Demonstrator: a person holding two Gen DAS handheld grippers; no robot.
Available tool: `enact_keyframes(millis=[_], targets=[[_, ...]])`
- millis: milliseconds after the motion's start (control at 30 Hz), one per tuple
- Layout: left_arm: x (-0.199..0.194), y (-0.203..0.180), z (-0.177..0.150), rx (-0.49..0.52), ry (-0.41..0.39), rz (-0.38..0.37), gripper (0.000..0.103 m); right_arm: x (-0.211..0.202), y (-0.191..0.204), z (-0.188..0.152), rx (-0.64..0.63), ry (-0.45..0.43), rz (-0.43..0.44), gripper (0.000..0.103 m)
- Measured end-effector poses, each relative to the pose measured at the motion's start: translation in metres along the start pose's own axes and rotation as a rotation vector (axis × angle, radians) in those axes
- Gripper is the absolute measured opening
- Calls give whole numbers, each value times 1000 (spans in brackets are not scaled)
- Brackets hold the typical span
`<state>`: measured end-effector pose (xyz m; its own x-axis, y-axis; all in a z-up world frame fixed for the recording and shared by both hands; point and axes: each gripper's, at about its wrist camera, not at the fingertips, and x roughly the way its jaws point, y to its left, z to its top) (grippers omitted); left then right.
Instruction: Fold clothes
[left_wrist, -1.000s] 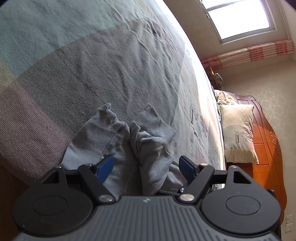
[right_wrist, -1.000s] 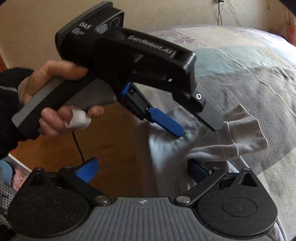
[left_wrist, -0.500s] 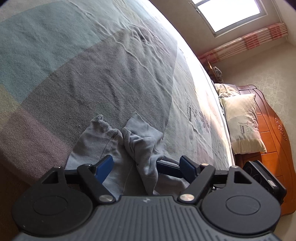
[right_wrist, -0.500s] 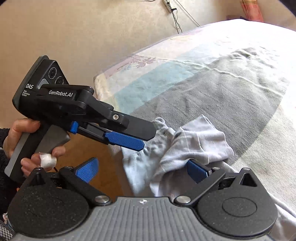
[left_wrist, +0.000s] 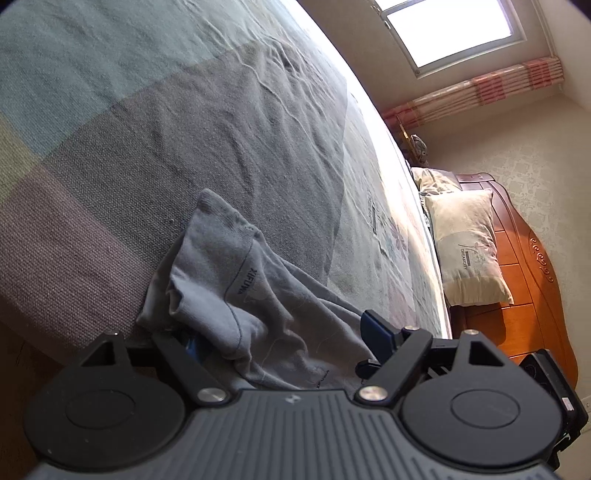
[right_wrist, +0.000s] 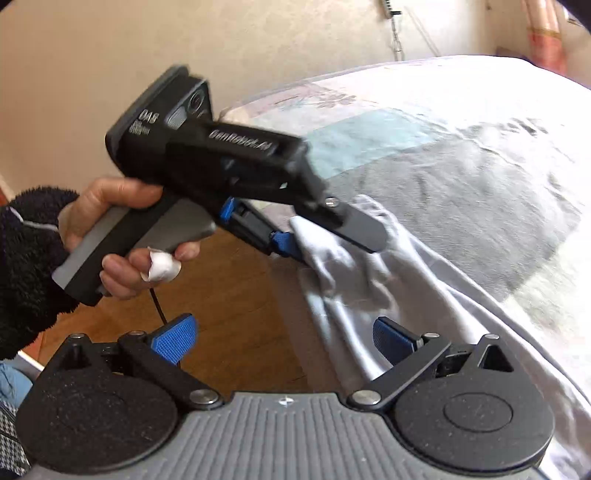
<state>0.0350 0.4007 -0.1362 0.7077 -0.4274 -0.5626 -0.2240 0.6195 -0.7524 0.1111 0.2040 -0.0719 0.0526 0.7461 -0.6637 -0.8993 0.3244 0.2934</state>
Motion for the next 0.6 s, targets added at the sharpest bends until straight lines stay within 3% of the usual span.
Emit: enact_keyframes(millis=[67,133,167,200,267,333,433,500,600], targets=[[-2,6,-4,-1,-29,-7,80,-28,-10,-6,29,-37,-46,103],[-4,11,-8,-2,-57,-15,69,-58,-19,-17,58,-78,-102,103],[-5,14,-10,-3,-72,-18,54,-71,-23,-23,73,-96,-133,103],[-5,17,-12,-3,-86,-22,32,-83,-27,-30,88,-114,-164,103],[-7,18,-17,14,-107,42,9,-101,-33,-43,98,-133,-242,102],[-9,18,-19,2,-123,53,8,-108,-41,-51,90,-115,-335,83],[-11,-5,-16,82,-134,127,8,-116,-44,-74,58,-42,-395,52],[-17,-14,-10,93,-152,107,8,-107,-34,-88,2,-4,-407,43],[-25,-25,-2,110,-167,91,8,-87,-15,-94,-90,6,-389,42]])
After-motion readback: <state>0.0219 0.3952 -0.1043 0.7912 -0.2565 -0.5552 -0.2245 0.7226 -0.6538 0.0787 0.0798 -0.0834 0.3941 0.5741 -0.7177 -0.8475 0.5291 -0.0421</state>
